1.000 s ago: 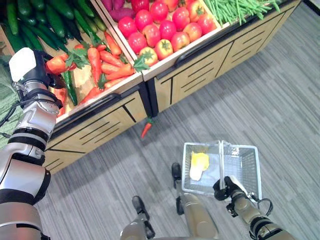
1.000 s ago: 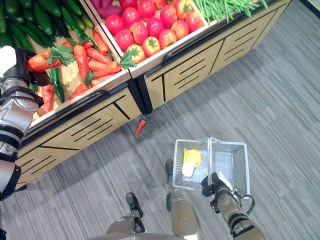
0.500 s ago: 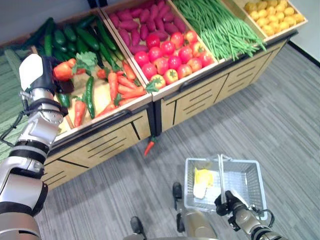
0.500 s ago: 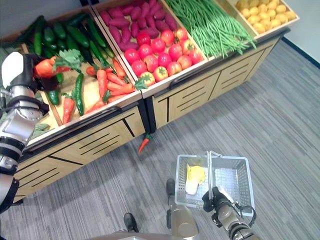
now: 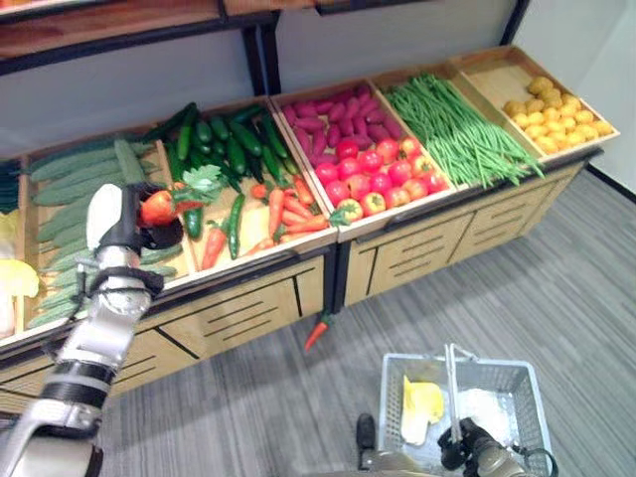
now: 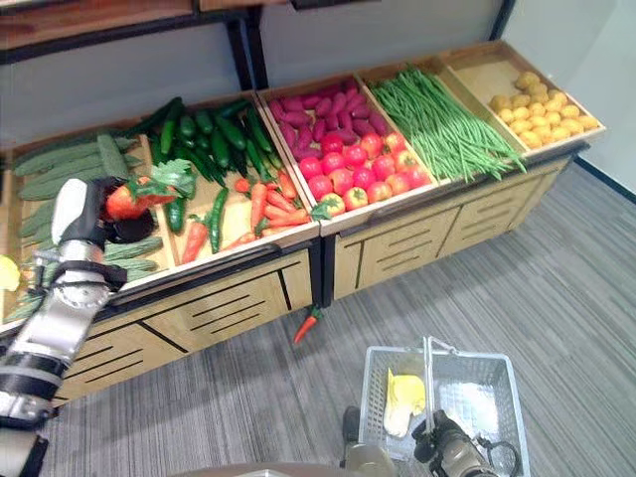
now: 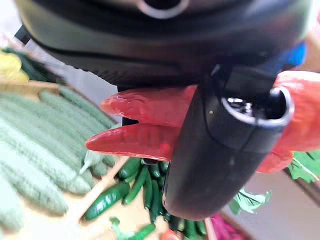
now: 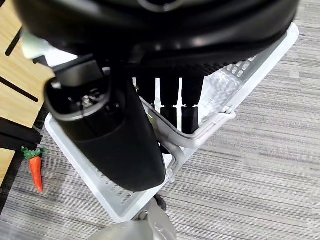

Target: Get the vegetables into the basket

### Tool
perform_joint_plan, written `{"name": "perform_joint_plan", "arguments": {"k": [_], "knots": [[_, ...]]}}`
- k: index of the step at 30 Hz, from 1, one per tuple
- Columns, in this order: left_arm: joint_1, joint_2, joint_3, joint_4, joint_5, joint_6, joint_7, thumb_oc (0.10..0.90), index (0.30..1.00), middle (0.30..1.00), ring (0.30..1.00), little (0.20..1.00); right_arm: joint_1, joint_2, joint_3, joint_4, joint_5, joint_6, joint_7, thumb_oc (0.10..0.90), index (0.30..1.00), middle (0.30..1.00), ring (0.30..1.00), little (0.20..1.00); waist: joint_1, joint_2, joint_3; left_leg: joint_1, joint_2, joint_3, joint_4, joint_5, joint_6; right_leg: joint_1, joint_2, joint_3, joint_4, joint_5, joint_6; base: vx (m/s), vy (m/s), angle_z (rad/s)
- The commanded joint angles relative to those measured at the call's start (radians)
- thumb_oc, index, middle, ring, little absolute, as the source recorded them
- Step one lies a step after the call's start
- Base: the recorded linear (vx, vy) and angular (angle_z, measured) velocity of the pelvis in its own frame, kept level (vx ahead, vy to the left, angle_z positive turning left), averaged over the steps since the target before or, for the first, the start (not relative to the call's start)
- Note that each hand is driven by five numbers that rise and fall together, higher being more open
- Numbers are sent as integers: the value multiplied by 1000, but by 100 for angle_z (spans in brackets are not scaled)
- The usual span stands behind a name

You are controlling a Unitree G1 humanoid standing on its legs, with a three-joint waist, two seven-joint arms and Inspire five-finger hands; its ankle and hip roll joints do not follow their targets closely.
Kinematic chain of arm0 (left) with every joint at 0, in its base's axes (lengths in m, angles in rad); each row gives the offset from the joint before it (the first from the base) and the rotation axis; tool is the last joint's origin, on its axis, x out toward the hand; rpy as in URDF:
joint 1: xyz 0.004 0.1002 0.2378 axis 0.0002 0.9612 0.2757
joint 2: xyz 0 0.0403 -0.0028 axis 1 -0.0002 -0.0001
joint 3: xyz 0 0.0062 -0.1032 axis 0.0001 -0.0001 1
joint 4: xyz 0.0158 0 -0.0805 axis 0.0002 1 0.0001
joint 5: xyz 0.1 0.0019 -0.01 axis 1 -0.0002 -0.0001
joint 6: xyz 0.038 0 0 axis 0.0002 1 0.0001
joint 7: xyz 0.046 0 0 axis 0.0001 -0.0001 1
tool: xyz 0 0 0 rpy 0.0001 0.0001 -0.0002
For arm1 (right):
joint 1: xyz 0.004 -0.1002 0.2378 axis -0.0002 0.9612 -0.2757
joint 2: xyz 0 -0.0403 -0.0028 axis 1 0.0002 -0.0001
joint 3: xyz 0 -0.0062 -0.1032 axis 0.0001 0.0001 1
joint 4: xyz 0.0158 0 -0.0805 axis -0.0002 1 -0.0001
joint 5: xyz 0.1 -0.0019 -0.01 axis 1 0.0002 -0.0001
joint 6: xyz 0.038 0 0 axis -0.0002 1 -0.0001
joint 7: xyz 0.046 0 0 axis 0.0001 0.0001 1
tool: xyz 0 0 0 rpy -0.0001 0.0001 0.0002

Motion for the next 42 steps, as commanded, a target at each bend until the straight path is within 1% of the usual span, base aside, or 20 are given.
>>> {"name": "perform_joint_plan", "arguments": {"k": [1, 2, 3, 4, 7, 12, 14, 16, 27, 35, 42], "knots": [[-89, 68, 100, -42, -10, -74, 17, 400, 300, 300, 300, 300, 6, -33, 15, 30, -52, 18, -2, 400, 300, 300, 300, 300, -36, -24, -53, -28, -26, -20, 4, 17, 13, 113, -56, 85, 47, -100, 113, -28, 62, 6], [-54, 25, 108, -90, -35, -89, -11, 400, 300, 300, 300, 300, 6, -26, 0, 39, -52, 23, 2, 400, 300, 300, 300, 300, -32, -26, -58, -18, -33, -26, 4, 11, 19, 120, -63, 83, 53, -101, 115, -41, 75, 7], [-25, 12, 121, -116, -41, -90, -23, 400, 300, 300, 300, 300, 8, -26, -2, 41, -54, 24, 3, 400, 300, 300, 300, 300, -31, -26, -60, -15, -36, -28, 4, 8, 23, 126, -66, 82, 53, -102, 116, -46, 77, 6], [12, -18, 139, -149, -66, -106, -33, 400, 300, 300, 300, 300, 12, -19, -13, 45, -56, 24, 1, 400, 300, 300, 300, 300, -24, -30, -61, -13, -38, -32, 4, 7, 25, 129, -68, 80, 54, -104, 117, -37, 48, 8], [92, -73, 175, -249, -62, -113, -54, 400, 300, 300, 300, 300, 20, -10, -32, 45, -53, 26, -1, 400, 300, 300, 300, 300, -17, -36, -63, -7, -46, -42, 4, -2, 34, 138, -78, 75, 59, -106, 120, -28, 52, 15], [192, -131, 204, -385, -74, -122, -96, 400, 300, 300, 300, 300, 34, 6, -45, 46, -56, 26, 5, 400, 300, 300, 300, 300, -2, -51, -55, 13, -58, -48, 4, -12, 52, 154, -94, 75, 73, -111, 127, -26, 57, 6], [204, -135, 209, -398, -77, -121, -98, 400, 300, 300, 300, 300, 34, 7, -46, 49, -55, 27, 6, 400, 300, 300, 300, 300, 0, -53, -54, 15, -61, -50, 4, -14, 55, 155, -97, 74, 74, -111, 128, -30, 48, 2], [223, -157, 209, -421, -103, -123, -101, 400, 300, 300, 300, 300, 32, 8, -48, 50, -55, 27, 6, 400, 300, 300, 300, 300, 4, -60, -51, 16, -65, -50, 4, -15, 60, 154, -104, 73, 81, -109, 133, -49, 65, 3], [226, -175, 159, -454, -161, -125, -145, 400, 300, 300, 300, 300, 14, 17, -33, 57, -71, 29, 9, 400, 300, 300, 300, 300, 15, -86, -32, 13, -86, -62, 4, -24, 85, 136, -126, 78, 125, -104, 144, -36, 46, 3], [230, -160, 162, -459, -166, -121, -150, 400, 300, 300, 300, 300, 14, 27, -30, 61, -65, 27, 9, 400, 300, 300, 300, 300, 20, -90, -32, 16, -92, -59, 4, -28, 91, 132, -139, 85, 127, -96, 150, -1, 4, 0], [207, -152, 147, -466, -169, -118, -149, 400, 300, 300, 300, 300, 10, 29, -29, 66, -64, 27, 4, 400, 300, 300, 300, 300, 12, -89, -33, 12, -101, -53, 4, -28, 93, 127, -151, 91, 122, -80, 159, -4, 5, 0]]}}
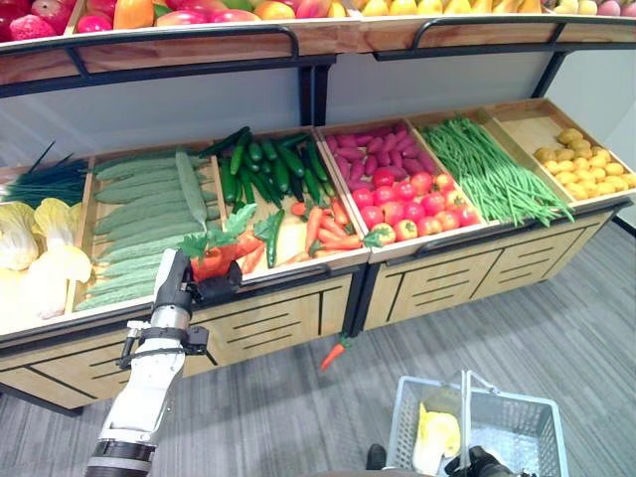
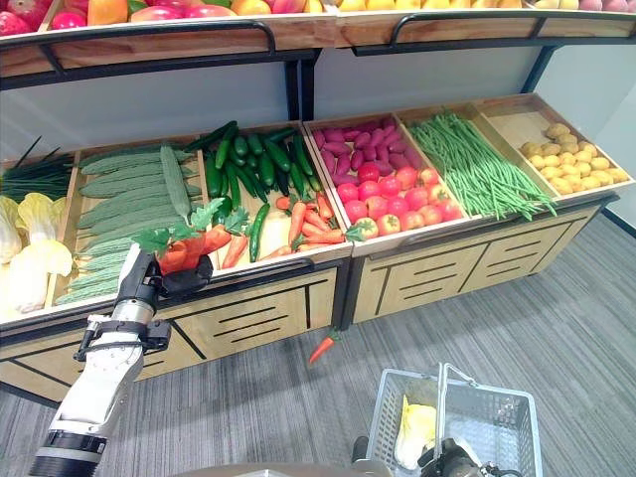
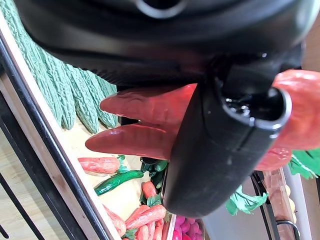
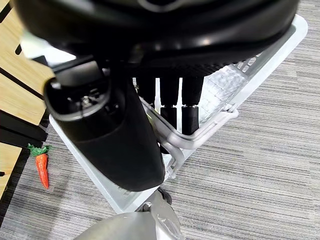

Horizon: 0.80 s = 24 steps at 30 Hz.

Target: Get the vegetables into the basket

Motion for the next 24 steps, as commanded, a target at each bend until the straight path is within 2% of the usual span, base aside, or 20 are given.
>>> {"name": "perform_joint_plan", "arguments": {"k": [1, 9, 10, 11, 12, 14, 15, 16, 19, 20, 21, 22, 24], "knots": [[-97, 88, 26, -162, -11, -110, 23, 400, 300, 300, 300, 300, -27, 3, 57, 53, -47, 4, -11, 400, 300, 300, 300, 300, -16, -47, -48, -60, -39, -3, 2, -5, 42, 33, -78, 123, 109, -62, 111, -32, 32, 1], [-140, 94, -5, -164, -21, -111, 16, 400, 300, 300, 300, 300, -14, -3, 42, 44, -41, 3, -21, 400, 300, 300, 300, 300, -44, -43, -24, -77, -54, 24, 2, -4, 49, -14, -87, 156, 121, -11, 121, -41, 40, -12], [-161, 100, -24, -163, -30, -111, 13, 400, 300, 300, 300, 300, -6, -6, 34, 40, -38, 3, -27, 400, 300, 300, 300, 300, -71, -42, -9, -83, -57, 46, 2, -4, 49, -39, -87, 174, 125, 21, 129, -61, 39, -34], [-163, 100, -25, -161, -30, -112, 14, 400, 300, 300, 300, 300, -6, -6, 33, 40, -38, 3, -27, 400, 300, 300, 300, 300, -68, -42, -9, -83, -57, 48, 2, -4, 50, -41, -87, 176, 125, 21, 130, -94, 65, -34], [-184, 106, -42, -157, -34, -112, 13, 400, 300, 300, 300, 300, 1, -9, 28, 39, -34, 3, -30, 400, 300, 300, 300, 300, -92, -40, 1, -87, -55, 70, 2, -3, 49, -62, -84, 189, 128, 40, 135, -36, 29, -28], [-198, 108, -51, -151, -36, -114, 14, 400, 300, 300, 300, 300, 4, -10, 21, 38, -30, 3, -32, 400, 300, 300, 300, 300, -97, -39, 4, -88, -53, 86, 2, -4, 48, -74, -82, 197, 129, 50, 138, -42, 23, -48], [-213, 111, -61, -148, -42, -116, 17, 400, 300, 300, 300, 300, 10, -11, 13, 33, -21, 2, -38, 400, 300, 300, 300, 300, -111, -35, 19, -85, -44, 121, 2, -5, 45, -96, -82, 177, 138, 65, 140, -57, 25, -43], [-218, 113, -62, -147, -44, -114, 22, 400, 300, 300, 300, 300, 12, -11, 10, 33, -22, 3, -41, 400, 300, 300, 300, 300, -108, -28, 27, -80, -36, 146, 2, -9, 44, -102, -93, 119, 152, 59, 141, -81, 24, -62], [-228, 121, -54, -142, -44, -109, 26, 400, 300, 300, 300, 300, 2, -13, 6, 35, -24, 2, -42, 400, 300, 300, 300, 300, -95, -16, 35, -66, -9, 222, 2, -8, 33, -100, -145, -97, 176, 41, 126, -33, 30, -88], [-224, 123, -48, -143, -42, -108, 28, 400, 300, 300, 300, 300, -3, -14, 9, 36, -27, 2, -40, 400, 300, 300, 300, 300, -85, -9, 31, -50, -1, 222, 2, -31, 25, -87, -157, -145, 179, 25, 141, 50, -2, -113], [-212, 122, -37, -152, -38, -105, 30, 400, 300, 300, 300, 300, -12, -13, 12, 32, -30, 1, -42, 400, 300, 300, 300, 300, -76, -21, 20, -39, -2, 261, 2, -32, 19, -60, -171, -221, 146, 37, 147, 116, -74, -111], [-198, 118, -36, -160, -37, -106, 25, 400, 300, 300, 300, 300, -15, -16, 18, 23, -33, 1, -44, 400, 300, 300, 300, 300, -85, -28, 13, -27, -2, 273, 2, -34, 14, -57, -160, -192, 120, 57, 153, 88, -127, -101], [-193, 115, -37, -160, -37, -107, 22, 400, 300, 300, 300, 300, -12, -18, 19, 21, -34, 1, -46, 400, 300, 300, 300, 300, -85, -27, 8, -22, -2, 275, 2, -35, 14, -49, -154, -184, 107, 53, 151, 102, -83, -50]]}}
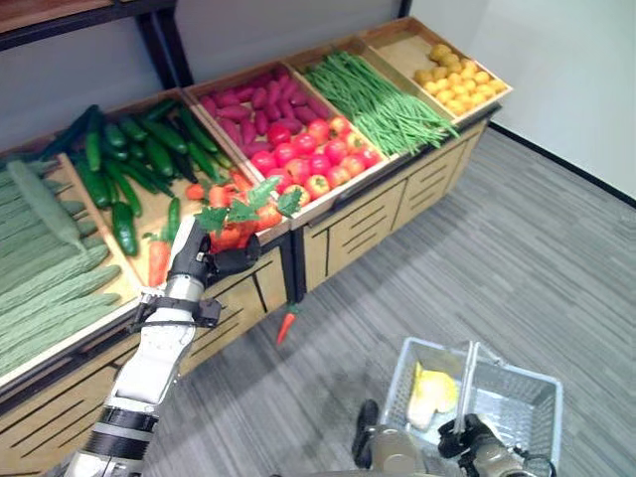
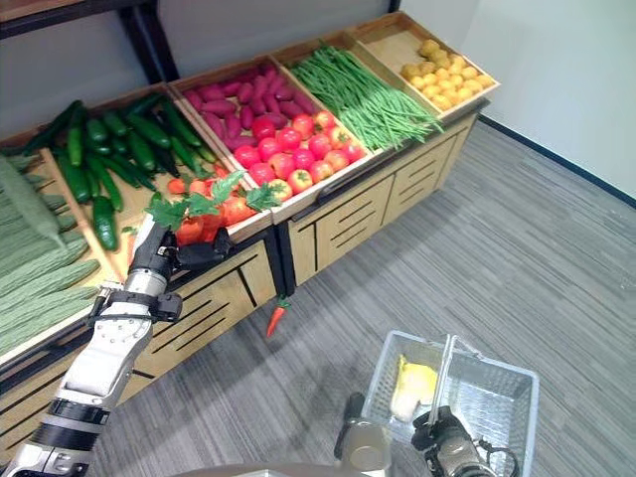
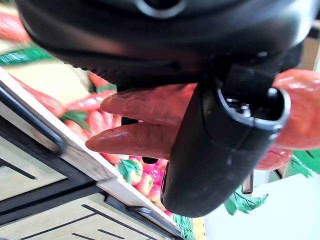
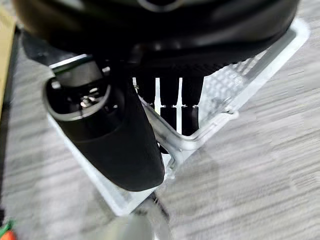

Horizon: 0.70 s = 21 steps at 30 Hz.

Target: Get the vegetables into the basket

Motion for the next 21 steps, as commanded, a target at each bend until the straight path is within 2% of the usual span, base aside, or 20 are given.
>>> {"name": "perform_joint_plan", "arguments": {"k": [1, 7, 12, 17, 18, 20, 21], "knots": [[-50, 47, 35, -135, 6, -103, 14, 400, 300, 300, 300, 300, 65, -4, 82, 36, -55, 15, -10, 400, 300, 300, 300, 300, -3, -45, -112, -56, -42, -80, -7, -14, 2, 117, -77, 179, -177, 176, 170, 123, -138, -63], [-40, 36, 26, -132, -10, -104, 16, 400, 300, 300, 300, 300, 66, -11, 78, 30, -56, 14, -14, 400, 300, 300, 300, 300, -11, -24, -124, -41, -8, -78, -3, -1, -20, 157, -39, 184, -200, 124, 147, 75, -115, -13], [-27, 17, 26, -127, -26, -103, 16, 400, 300, 300, 300, 300, 66, -22, 78, 31, -53, 10, -15, 400, 300, 300, 300, 300, -11, 0, -120, -38, 38, -70, 2, 29, -54, 171, 0, 195, -209, 86, 124, 56, -120, 8], [-12, 4, 34, -130, -39, -104, 17, 400, 300, 300, 300, 300, 62, -32, 71, 26, -43, 6, -22, 400, 300, 300, 300, 300, -9, 6, -105, -59, 78, -71, 54, 32, -77, 176, 24, 198, -203, 56, 104, 31, -129, 0], [-5, 0, 39, -133, -52, -108, 17, 400, 300, 300, 300, 300, 50, -40, 72, 29, -34, 3, -28, 400, 300, 300, 300, 300, 3, 2, -80, -112, 126, -96, 180, 41, -106, 183, 45, 201, -202, 36, 82, -1, -183, -6], [-4, -4, 40, -130, -61, -113, 21, 400, 300, 300, 300, 300, 42, -44, 72, 36, -21, 0, -28, 400, 300, 300, 300, 300, 27, -12, -48, -170, 141, -150, 283, 93, -114, 183, 53, 201, -203, 43, 55, -90, -168, -2], [-6, -6, 37, -132, -69, -118, 29, 400, 300, 300, 300, 300, 37, -48, 72, 35, -17, -1, -30, 400, 300, 300, 300, 300, 38, -18, -36, -210, 137, -224, 341, 109, -123, 181, 55, 207, -203, 44, 49, -110, -21, -11]]}}
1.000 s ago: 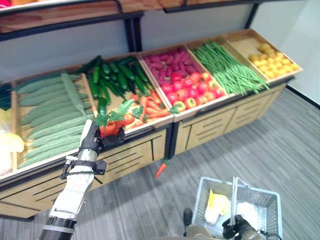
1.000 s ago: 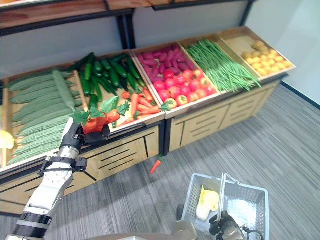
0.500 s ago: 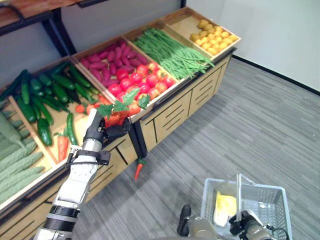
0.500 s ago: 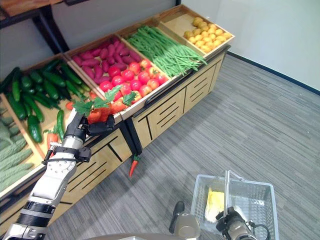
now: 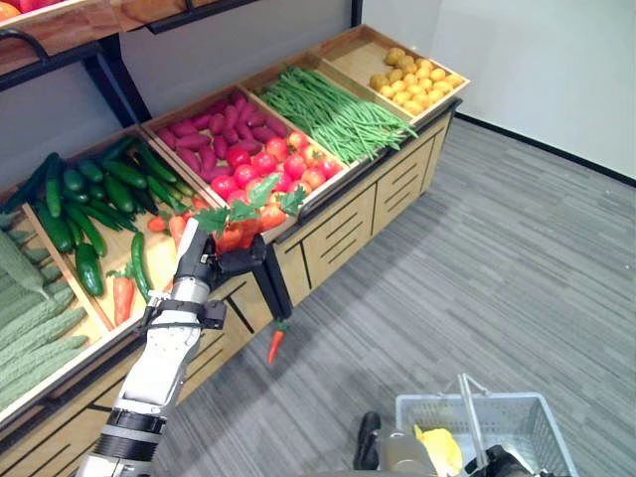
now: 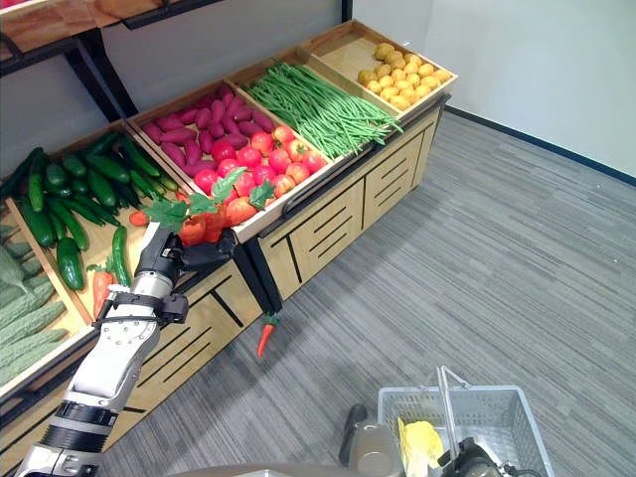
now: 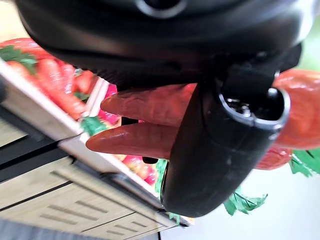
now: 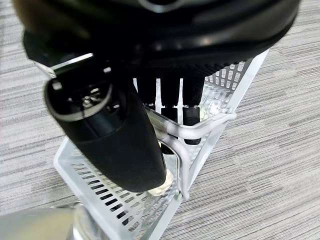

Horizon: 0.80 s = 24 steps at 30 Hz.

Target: Get the vegetables into the basket

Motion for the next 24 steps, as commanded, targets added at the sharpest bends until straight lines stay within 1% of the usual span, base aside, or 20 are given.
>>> {"name": "perform_joint_plan", "arguments": {"k": [1, 2, 3, 4, 5, 6, 9, 10, 11, 12, 15, 16, 17, 19, 20, 24], "knots": [[-47, 32, 67, -138, -29, -117, 50, 400, 300, 300, 300, 300, -46, -21, 32, -1, 20, -25, -31, 400, 300, 300, 300, 300, 36, -52, 20, -116, -4, -197, 58, 120, -53, 247, -38, 74, -300, 148, 109, -34, 63, -22], [-49, 32, 67, -140, -25, -117, 49, 400, 300, 300, 300, 300, -45, -20, 33, -2, 22, -25, -31, 400, 300, 300, 300, 300, 32, -59, 18, -124, -14, -216, 16, 103, -39, 240, -52, 76, -298, 152, 116, 47, 195, -57], [-40, 33, 76, -143, -17, -121, 51, 400, 300, 300, 300, 300, -47, -26, 29, 3, 24, -22, -30, 400, 300, 300, 300, 300, 46, -61, 14, -120, -42, -276, -122, 76, -25, 232, -70, 98, -298, 158, 136, 109, 263, -76], [-29, 44, 90, -144, -7, -127, 58, 400, 300, 300, 300, 300, -47, -28, 20, 5, 33, -26, -25, 400, 300, 300, 300, 300, 54, -56, 16, -135, -53, -336, -155, 75, -19, 219, -87, 121, -287, 168, 149, 130, 288, -46], [-24, 45, 91, -148, -2, -127, 59, 400, 300, 300, 300, 300, -44, -23, 16, -1, 36, -27, -28, 400, 300, 300, 300, 300, 55, -58, 16, -133, -57, -332, -156, 71, -14, 218, -91, 130, -287, 170, 154, 69, 256, -13], [-20, 47, 92, -152, 4, -126, 56, 400, 300, 300, 300, 300, -43, -17, 12, -3, 44, -29, -28, 400, 300, 300, 300, 300, 52, -54, 17, -130, -63, -325, -172, 72, -5, 214, -97, 135, -287, 176, 157, 40, 222, -2], [6, 59, 111, -168, 21, -124, 50, 400, 300, 300, 300, 300, -42, 2, 7, -11, 40, -28, -28, 400, 300, 300, 300, 300, 58, -68, 12, -93, -104, -288, -202, 58, 24, 208, -122, 173, -289, 199, 175, 55, 258, -67], [10, 65, 116, -171, 24, -124, 50, 400, 300, 300, 300, 300, -41, 8, 7, -15, 37, -29, -31, 400, 300, 300, 300, 300, 61, -75, 12, -86, -115, -279, -206, 53, 30, 207, -131, 180, -290, 209, 183, 18, 260, -58], [18, 76, 127, -172, 35, -123, 54, 400, 300, 300, 300, 300, -46, 19, 15, -23, 30, -30, -32, 400, 300, 300, 300, 300, 63, -91, 17, -80, -135, -267, -206, 42, 44, 195, -144, 198, -287, 235, 195, 4, 184, -46], [19, 77, 128, -172, 35, -123, 54, 400, 300, 300, 300, 300, -46, 20, 16, -23, 30, -29, -32, 400, 300, 300, 300, 300, 66, -93, 17, -79, -137, -263, -206, 41, 46, 193, -146, 202, -287, 236, 196, -26, 156, -16], [23, 92, 133, -170, 44, -123, 53, 400, 300, 300, 300, 300, -55, 34, 22, -20, 29, -30, -30, 400, 300, 300, 300, 300, 77, -119, 27, -88, -162, -252, -193, 23, 68, 168, -165, 228, -280, 278, 214, -31, 119, -25], [26, 94, 136, -170, 46, -123, 52, 400, 300, 300, 300, 300, -55, 37, 21, -18, 31, -31, -29, 400, 300, 300, 300, 300, 79, -124, 29, -89, -166, -250, -189, 16, 73, 165, -169, 232, -279, 284, 216, -1, 176, -23], [41, 102, 146, -174, 55, -116, 52, 400, 300, 300, 300, 300, -51, 53, 26, -20, 29, -30, -26, 400, 300, 300, 300, 300, 88, -147, 33, -90, -182, -239, -159, -13, 92, 159, -182, 241, -280, 316, 226, 2, 129, -16], [43, 104, 148, -174, 55, -115, 52, 400, 300, 300, 300, 300, -51, 57, 28, -19, 28, -30, -25, 400, 300, 300, 300, 300, 89, -153, 34, -90, -184, -235, -150, -20, 95, 158, -184, 244, -281, 325, 229, 9, 87, -20], [46, 108, 149, -174, 58, -112, 52, 400, 300, 300, 300, 300, -49, 63, 25, -16, 31, -27, -23, 400, 300, 300, 300, 300, 92, -162, 32, -86, -192, -229, -140, -32, 102, 157, -188, 248, -284, 341, 233, 14, 56, -20], [47, 114, 151, -176, 58, -108, 48, 400, 300, 300, 300, 300, -46, 65, 31, -19, 23, -28, -18, 400, 300, 300, 300, 300, 94, -173, 34, -88, -195, -219, -107, -54, 107, 153, -191, 260, -286, 358, 236, 8, 25, -14]]}}
